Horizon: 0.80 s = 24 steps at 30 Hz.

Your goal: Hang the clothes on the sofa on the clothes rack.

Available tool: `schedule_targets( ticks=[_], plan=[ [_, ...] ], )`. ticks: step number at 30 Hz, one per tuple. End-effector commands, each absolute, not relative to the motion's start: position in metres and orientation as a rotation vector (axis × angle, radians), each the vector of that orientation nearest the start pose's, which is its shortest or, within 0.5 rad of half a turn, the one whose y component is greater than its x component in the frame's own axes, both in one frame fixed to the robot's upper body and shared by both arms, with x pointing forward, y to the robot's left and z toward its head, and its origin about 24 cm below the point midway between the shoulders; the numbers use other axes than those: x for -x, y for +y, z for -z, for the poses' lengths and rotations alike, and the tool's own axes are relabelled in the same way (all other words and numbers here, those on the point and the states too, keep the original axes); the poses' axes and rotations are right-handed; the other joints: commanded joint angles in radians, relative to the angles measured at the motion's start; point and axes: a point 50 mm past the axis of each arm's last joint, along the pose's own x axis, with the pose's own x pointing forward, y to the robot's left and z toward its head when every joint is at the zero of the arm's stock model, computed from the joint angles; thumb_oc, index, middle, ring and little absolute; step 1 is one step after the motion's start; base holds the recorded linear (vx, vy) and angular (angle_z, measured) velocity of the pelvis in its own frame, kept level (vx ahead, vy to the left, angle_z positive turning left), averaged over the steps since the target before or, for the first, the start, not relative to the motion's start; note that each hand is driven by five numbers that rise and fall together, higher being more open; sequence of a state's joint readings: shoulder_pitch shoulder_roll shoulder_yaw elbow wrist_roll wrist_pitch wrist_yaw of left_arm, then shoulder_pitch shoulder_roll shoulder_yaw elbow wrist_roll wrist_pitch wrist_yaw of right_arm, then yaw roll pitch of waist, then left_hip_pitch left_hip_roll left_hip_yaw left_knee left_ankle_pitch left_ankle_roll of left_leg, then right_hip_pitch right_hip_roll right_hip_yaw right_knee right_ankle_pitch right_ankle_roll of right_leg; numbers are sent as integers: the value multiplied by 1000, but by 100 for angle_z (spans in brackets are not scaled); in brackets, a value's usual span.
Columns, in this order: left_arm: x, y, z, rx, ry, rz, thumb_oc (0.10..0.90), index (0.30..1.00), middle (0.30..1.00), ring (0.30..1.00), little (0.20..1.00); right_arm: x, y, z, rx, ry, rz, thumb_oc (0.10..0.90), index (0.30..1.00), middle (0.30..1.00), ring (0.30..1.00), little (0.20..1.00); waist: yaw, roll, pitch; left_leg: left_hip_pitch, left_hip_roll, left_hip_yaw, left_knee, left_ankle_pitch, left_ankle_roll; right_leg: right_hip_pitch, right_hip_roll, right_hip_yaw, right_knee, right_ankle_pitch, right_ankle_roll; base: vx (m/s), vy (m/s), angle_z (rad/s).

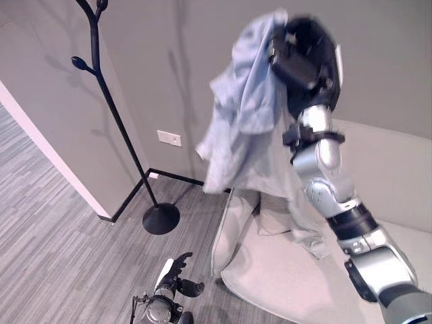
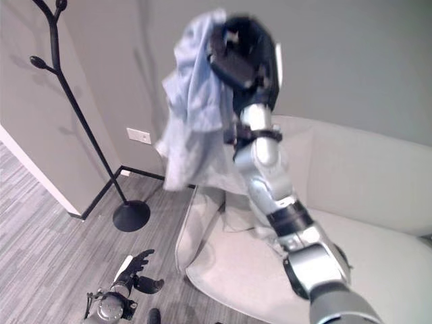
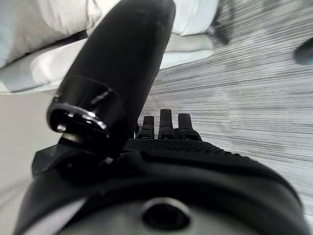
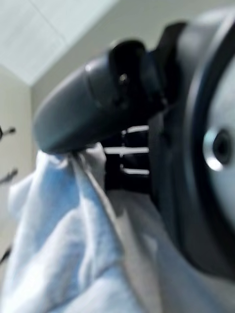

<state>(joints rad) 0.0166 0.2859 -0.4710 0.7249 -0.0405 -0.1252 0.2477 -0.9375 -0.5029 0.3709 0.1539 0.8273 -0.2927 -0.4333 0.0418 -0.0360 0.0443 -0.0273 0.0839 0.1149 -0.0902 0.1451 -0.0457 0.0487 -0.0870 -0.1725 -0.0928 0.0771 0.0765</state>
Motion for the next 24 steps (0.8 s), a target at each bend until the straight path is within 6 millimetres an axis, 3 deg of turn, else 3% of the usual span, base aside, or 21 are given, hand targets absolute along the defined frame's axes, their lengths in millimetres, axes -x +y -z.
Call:
schedule_targets(
  ticks=[1, 3, 7, 10, 16, 24],
  plan=[
    [-209, 167, 81, -416, 425, 121, 800, 900, 900, 900, 900, -326, -130, -360, -408, -986, -100, 400, 300, 300, 300, 300, 37, -30, -81, 41, 90, 4, 3, -94, -64, 19, -36, 28, 12, -52, 54, 0, 0, 0],
    [-225, 172, 62, -420, 325, 78, 800, 900, 900, 900, 900, -326, -132, -412, -417, -1069, -16, 400, 300, 300, 300, 300, 41, -51, -102, 54, 97, -6, 3, -98, -67, 35, -25, 24, 14, -61, 51, 45, -34, 2],
    [-239, 180, 46, -471, 233, 32, 800, 900, 900, 900, 900, -318, -136, -450, -437, -1138, 43, 400, 300, 300, 300, 300, 41, -67, -115, 57, 101, -16, 3, -99, -69, 41, -16, 17, 15, -69, 49, 32, -25, 4],
    [-257, 190, 23, -537, 97, -118, 800, 900, 900, 900, 900, -307, -136, -468, -444, -1206, 62, 400, 300, 300, 300, 300, 36, -81, -127, 58, 103, -23, 3, -98, -73, 43, -8, 14, 17, -75, 46, 34, -34, 5],
    [-284, 203, -29, -606, -183, -371, 800, 900, 900, 900, 900, -293, -132, -474, -433, -1278, 46, 400, 300, 300, 300, 300, 21, -85, -138, 59, 106, -24, 3, -102, -77, 41, -4, 13, 18, -79, 45, 0, 0, 0],
    [-288, 230, -98, -663, -503, -578, 800, 900, 900, 900, 900, -285, -130, -488, -407, -1325, 60, 400, 300, 300, 300, 300, 31, -95, -158, 67, 107, -24, 3, -109, -82, 49, -2, 13, 17, -84, 43, 0, 0, 0]
  ],
)
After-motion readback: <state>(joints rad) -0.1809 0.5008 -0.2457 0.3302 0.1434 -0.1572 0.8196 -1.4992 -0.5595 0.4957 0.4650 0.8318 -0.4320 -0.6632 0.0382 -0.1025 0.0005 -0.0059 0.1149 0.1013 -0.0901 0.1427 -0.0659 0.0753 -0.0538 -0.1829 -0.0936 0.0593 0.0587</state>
